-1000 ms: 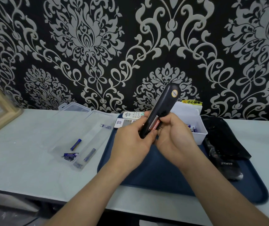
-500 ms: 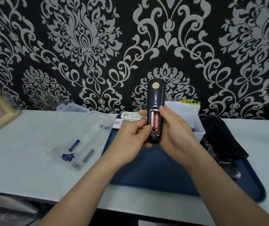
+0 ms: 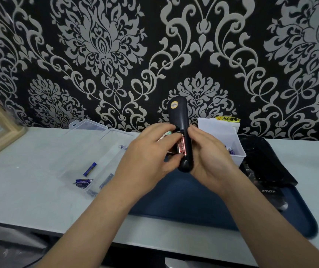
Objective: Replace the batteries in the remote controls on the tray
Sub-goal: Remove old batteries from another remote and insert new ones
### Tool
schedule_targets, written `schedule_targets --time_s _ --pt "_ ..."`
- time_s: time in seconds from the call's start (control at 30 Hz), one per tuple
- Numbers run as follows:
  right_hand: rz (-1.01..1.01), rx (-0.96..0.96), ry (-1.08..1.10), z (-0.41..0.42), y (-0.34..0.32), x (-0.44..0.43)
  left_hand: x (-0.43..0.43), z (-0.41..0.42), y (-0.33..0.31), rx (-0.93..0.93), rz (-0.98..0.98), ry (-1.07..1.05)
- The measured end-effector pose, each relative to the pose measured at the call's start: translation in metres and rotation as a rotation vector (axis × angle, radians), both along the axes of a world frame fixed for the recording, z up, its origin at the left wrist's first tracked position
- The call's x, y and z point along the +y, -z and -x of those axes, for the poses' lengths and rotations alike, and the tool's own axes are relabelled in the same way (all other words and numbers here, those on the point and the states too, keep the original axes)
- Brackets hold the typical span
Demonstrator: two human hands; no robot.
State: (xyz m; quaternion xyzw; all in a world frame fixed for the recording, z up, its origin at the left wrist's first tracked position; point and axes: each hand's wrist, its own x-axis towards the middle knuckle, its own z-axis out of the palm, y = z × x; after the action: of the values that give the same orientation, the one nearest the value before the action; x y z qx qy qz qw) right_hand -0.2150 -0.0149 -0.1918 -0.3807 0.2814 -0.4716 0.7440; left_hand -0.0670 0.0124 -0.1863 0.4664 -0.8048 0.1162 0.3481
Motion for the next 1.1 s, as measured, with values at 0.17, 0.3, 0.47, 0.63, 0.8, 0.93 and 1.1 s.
schedule_targets --time_s 0.17,0.3,0.47,0.63,0.8,0.93,1.1 --pt "-0.014 -0.018 -0.025 -0.002 0.0 0.0 0.001 0.0 -0.003 -0.031 -0.02 -0.01" --pt "-0.01 -0.012 -0.051 -0.004 0.004 0.0 0.004 0.002 -0.004 -0.113 -0.082 -0.042" --pt "-0.01 0.015 -0.057 -0.005 0.005 0.001 0.005 0.002 -0.008 -0.062 -0.151 -0.017" --pt "-0.03 0.02 -0.053 -0.007 0.006 0.003 0.005 0.0 -0.008 -0.017 -0.151 -0.003" --pt "-0.089 -0.098 -0.058 -0.008 0.0 0.004 0.005 0.004 -0.006 0.078 -0.038 0.084" --pt "-0.137 -0.144 -0.043 -0.006 -0.003 0.003 0.002 -0.002 -0.005 0.027 -0.035 0.16" --pt "-0.134 -0.129 -0.015 -0.001 -0.004 0.002 0.002 -0.012 -0.011 0.025 -0.126 0.169"
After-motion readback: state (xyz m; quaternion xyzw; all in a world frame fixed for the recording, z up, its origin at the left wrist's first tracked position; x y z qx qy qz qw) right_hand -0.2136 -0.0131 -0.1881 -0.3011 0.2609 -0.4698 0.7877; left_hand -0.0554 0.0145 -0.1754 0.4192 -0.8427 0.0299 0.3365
